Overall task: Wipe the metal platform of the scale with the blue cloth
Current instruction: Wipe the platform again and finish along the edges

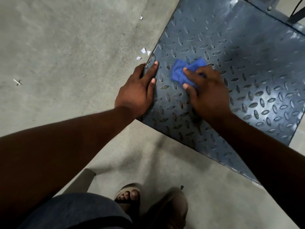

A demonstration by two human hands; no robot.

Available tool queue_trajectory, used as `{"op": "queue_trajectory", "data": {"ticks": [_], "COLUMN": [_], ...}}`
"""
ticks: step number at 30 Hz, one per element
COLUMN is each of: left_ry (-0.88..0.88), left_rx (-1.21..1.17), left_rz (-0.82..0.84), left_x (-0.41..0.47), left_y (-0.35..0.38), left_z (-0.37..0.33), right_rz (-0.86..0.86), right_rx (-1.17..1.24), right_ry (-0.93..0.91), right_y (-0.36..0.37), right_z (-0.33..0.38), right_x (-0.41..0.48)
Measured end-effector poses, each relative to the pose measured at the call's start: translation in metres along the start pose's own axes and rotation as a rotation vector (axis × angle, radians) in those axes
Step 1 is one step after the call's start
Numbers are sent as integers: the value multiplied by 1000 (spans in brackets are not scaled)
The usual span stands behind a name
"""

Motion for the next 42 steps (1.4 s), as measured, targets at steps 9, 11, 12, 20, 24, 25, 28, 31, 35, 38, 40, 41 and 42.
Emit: {"op": "queue_trajectory", "data": {"ticks": [9, 11, 12, 20, 24, 25, 28, 31, 35, 38, 40, 41, 42], "left_ry": [-5, -20, -23, -17, -7, -8, -3, -10, -12, -17, -19, -20, -21], "left_rx": [-19, -16, -18, 11, 23, 21, 21, 24, 24, 29, 37, 38, 37], "left_rz": [12, 8, 5, 3, -5, -7, -10, -5, -10, -8, -5, -5, -7], "left_x": [-1, 0, 0, -2, -2, -2, -3, -2, -2, -3, -3, -3, -3], "left_y": [-1, 0, 0, -1, -1, -1, -1, 0, -1, -1, -1, -2, -3], "left_z": [4, 2, 1, -1, -1, -2, -3, -3, -3, -4, -5, -5, -6], "right_rz": [676, 670, 612, 132, 88, 155, 365, 369, 405, 241, 124, 48, -35], "right_rx": [405, 732, 795, 339, 375, 343, 83, 354, 922, 774, 548, 439, 348], "right_ry": [-331, 38, 111, 232, 160, 134, 77, 195, 302, 218, 133, 135, 140], "right_y": [-30, -39, -42, -52, -59, -57, -46, -57, -87, -121, -144, -153, -160], "right_z": [68, 47, 34, -37, -26, -20, -19, -31, -43, -51, -57, -62, -65], "right_x": [-92, -65, -48, 2, -3, -4, -5, 3, 13, 26, 37, 41, 44]}}
Point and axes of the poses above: each hand's wrist, its own x-axis towards the middle knuckle, its own y-axis out of the palm, z = x × y, the point moved 1 cm from there along x, towards the middle knuckle, and after that the axes turned 3 degrees about -x, right-handed, at the moved point
